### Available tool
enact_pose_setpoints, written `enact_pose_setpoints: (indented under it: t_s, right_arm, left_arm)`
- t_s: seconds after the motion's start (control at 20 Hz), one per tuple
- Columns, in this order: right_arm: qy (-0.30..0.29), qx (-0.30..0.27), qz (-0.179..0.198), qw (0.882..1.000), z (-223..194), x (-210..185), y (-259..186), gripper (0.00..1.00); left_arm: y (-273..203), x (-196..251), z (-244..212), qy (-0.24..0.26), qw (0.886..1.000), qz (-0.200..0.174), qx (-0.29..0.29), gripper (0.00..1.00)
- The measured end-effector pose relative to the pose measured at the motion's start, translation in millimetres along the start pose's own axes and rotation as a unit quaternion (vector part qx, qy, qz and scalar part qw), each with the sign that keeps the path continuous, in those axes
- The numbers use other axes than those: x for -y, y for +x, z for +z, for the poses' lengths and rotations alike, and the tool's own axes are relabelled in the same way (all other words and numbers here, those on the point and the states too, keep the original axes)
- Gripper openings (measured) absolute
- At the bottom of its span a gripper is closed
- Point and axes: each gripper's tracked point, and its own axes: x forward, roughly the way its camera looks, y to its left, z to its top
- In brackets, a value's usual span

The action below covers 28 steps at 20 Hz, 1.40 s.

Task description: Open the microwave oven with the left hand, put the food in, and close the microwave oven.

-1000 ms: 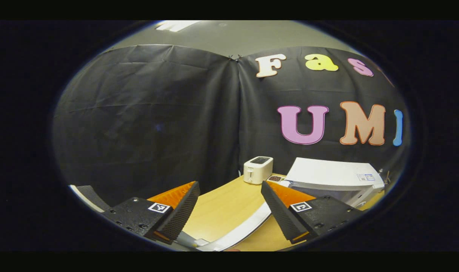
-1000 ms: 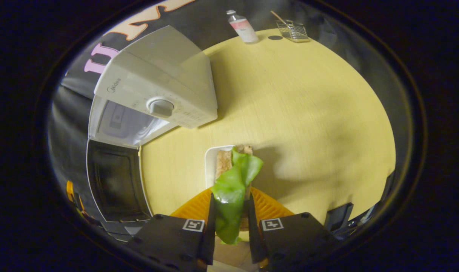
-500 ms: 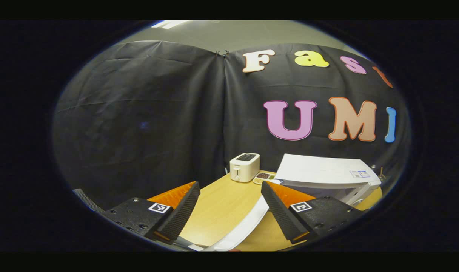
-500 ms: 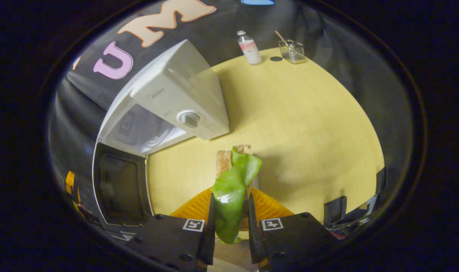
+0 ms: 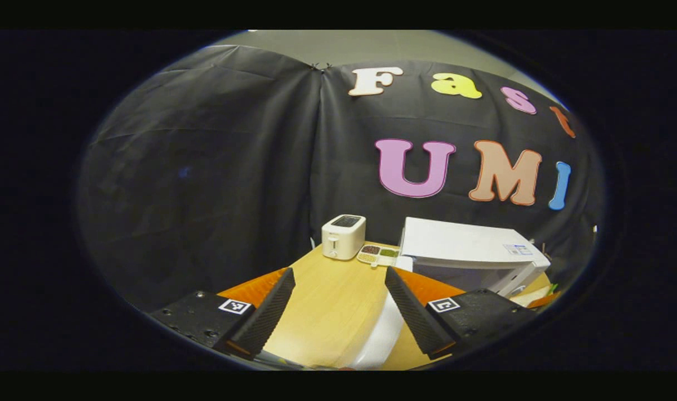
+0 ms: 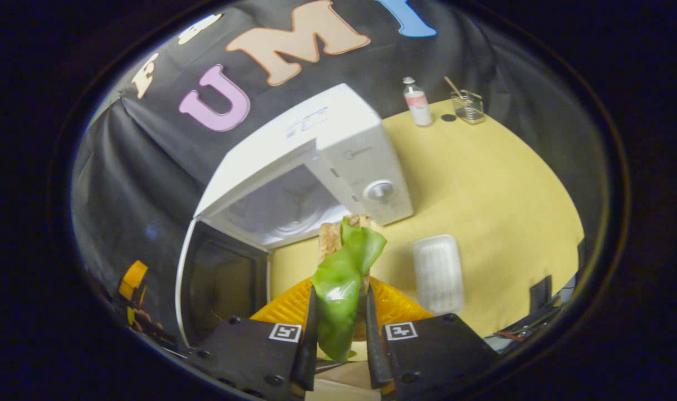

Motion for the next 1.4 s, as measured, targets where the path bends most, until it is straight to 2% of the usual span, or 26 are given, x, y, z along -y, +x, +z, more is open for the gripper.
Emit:
enact_pose_setpoints:
  t_s: [0.15,0.2,0.25,0.4,0.45,0.5,0.7,0.95,1.0,1.05,1.2,1.25,1.3,1.4]
  right_arm:
    - [-0.008,0.018,0.039,0.999,-8,-43,21,0.40]
    - [-0.010,0.029,0.049,0.998,-9,-55,30,0.33]
    - [-0.007,0.039,0.059,0.997,-10,-67,39,0.40]
    - [0.016,0.060,0.083,0.995,-12,-95,70,0.40]
    - [0.021,0.065,0.088,0.994,-10,-103,81,0.33]
    - [0.023,0.072,0.092,0.993,-7,-110,90,0.40]
    - [0.012,0.094,0.089,0.992,4,-130,124,0.40]
    - [-0.008,0.117,0.067,0.991,25,-134,167,0.40]
    - [-0.020,0.127,0.063,0.990,30,-135,170,0.32]
    - [-0.033,0.135,0.060,0.988,36,-136,176,0.39]
    - [-0.059,0.146,0.045,0.986,45,-134,192,0.39]
    - [-0.070,0.150,0.034,0.986,48,-130,198,0.31]
    - [-0.086,0.150,0.022,0.985,49,-124,205,0.39]
    - [-0.093,0.162,0.019,0.982,56,-123,210,0.39]
  left_arm:
    - [0,-12,-1,0.002,1.000,-0.003,-0.001,0.99]
    - [2,-16,-3,0.004,1.000,-0.003,-0.001,0.99]
    - [3,-19,-3,0.004,1.000,-0.003,-0.002,0.99]
    - [4,-26,-6,0.000,1.000,-0.006,-0.005,1.00]
    - [5,-30,-8,0.001,1.000,-0.005,-0.007,1.00]
    - [5,-33,-10,0.001,1.000,-0.005,-0.011,0.99]
    - [9,-42,-18,0.004,1.000,0.005,-0.025,0.99]
    - [5,-63,-23,0.016,0.999,0.021,-0.033,0.99]
    - [5,-65,-24,0.016,0.999,0.024,-0.035,1.00]
    - [4,-67,-26,0.014,0.999,0.027,-0.037,1.00]
    - [4,-70,-31,0.004,0.998,0.034,-0.046,1.00]
    - [3,-72,-33,0.003,0.998,0.037,-0.048,1.00]
    - [4,-73,-33,0.001,0.998,0.039,-0.048,1.00]
    - [5,-73,-35,-0.001,0.998,0.041,-0.051,1.00]
